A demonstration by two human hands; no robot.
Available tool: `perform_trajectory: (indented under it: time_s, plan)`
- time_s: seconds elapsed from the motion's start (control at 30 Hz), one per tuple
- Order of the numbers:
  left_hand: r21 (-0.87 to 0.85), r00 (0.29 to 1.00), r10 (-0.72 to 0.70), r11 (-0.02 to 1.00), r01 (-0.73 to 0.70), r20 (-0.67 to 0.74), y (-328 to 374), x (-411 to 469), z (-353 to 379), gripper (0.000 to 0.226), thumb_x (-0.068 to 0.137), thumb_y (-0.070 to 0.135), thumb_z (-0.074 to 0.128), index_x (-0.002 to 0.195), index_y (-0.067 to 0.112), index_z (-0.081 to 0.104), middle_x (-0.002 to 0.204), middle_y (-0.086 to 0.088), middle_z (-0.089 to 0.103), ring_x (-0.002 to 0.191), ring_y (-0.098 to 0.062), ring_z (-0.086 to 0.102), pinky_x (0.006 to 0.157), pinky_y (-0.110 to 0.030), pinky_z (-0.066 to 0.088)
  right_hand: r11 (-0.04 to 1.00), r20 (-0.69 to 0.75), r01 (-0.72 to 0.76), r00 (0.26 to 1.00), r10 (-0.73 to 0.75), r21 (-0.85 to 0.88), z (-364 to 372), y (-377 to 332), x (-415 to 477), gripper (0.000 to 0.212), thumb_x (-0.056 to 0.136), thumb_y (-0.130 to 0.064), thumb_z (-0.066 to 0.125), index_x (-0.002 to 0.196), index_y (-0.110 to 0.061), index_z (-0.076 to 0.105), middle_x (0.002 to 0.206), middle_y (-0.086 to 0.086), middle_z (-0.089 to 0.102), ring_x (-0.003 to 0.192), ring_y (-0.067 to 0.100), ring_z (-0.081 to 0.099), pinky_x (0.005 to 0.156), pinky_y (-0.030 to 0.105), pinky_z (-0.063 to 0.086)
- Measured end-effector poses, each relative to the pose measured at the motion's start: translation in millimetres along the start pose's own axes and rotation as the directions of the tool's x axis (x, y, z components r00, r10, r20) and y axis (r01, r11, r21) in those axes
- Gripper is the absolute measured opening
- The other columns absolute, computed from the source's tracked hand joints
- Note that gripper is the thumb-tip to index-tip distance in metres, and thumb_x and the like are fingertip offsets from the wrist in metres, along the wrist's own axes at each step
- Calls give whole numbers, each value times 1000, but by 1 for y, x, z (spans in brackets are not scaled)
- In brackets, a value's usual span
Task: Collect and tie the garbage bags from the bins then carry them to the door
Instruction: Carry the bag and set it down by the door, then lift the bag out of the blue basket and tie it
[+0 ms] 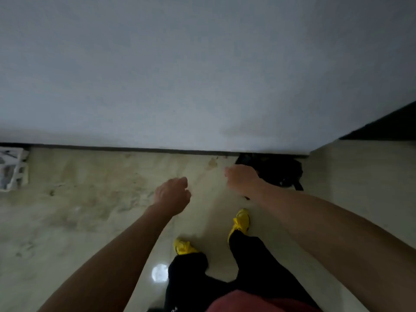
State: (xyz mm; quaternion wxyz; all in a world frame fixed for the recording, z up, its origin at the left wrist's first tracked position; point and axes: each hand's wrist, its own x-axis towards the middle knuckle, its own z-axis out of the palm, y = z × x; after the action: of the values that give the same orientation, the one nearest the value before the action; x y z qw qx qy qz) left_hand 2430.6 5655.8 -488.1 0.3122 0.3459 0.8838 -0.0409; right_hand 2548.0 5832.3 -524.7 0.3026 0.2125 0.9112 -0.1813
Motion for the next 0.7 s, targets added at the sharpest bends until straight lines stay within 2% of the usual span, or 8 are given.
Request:
perform_trajectory:
  time_s: [0.07, 0.17, 0.37, 0.53, 0.7]
  plan:
    - [-21, 998, -47, 999, 46, -33, -47, -33, -8, 23, 93, 30, 49, 111, 20, 59, 108, -1, 66, 94, -20, 63, 79, -33, 52, 993, 23, 92, 996, -91, -70, -13, -48, 2, 36, 89, -13, 41, 123, -12, 53, 121, 14, 60, 107, 33, 59, 85, 38, 49]
    - [-47, 987, -143, 989, 139, -78, -126, -78, -19, 24, 92, 27, 47, 112, 18, 59, 112, -3, 66, 99, -23, 63, 78, -33, 48, 954, 8, 201, 979, -205, -222, -38, -127, 9, 34, 89, -11, 40, 120, -14, 54, 119, 12, 59, 102, 31, 59, 77, 36, 47]
    - [-96, 917, -368, 929, 357, -151, -305, -205, -27, 23, 94, 25, 44, 112, 17, 55, 113, -5, 63, 102, -25, 63, 78, -33, 47, 793, 55, 419, 895, -442, -442, -47, -328, 10, 36, 90, -14, 40, 123, -15, 54, 116, 10, 58, 98, 29, 60, 79, 35, 51]
    - [-227, 770, -613, 787, 574, -179, -427, -303, -29, 22, 93, 24, 44, 110, 19, 56, 117, -3, 62, 106, -24, 61, 79, -31, 43, 585, 100, 584, 750, -654, -563, -52, -506, -4, 38, 93, -21, 40, 130, -18, 51, 127, 10, 55, 106, 30, 60, 75, 34, 42]
    - [-424, 611, -774, 614, 665, -163, -529, -370, -18, 16, 87, 22, 47, 99, 19, 57, 114, -8, 62, 105, -30, 60, 85, -36, 46, 359, 173, 670, 590, -788, -650, -50, -677, -3, 38, 93, -25, 44, 130, -19, 50, 128, 11, 55, 108, 33, 60, 81, 37, 47]
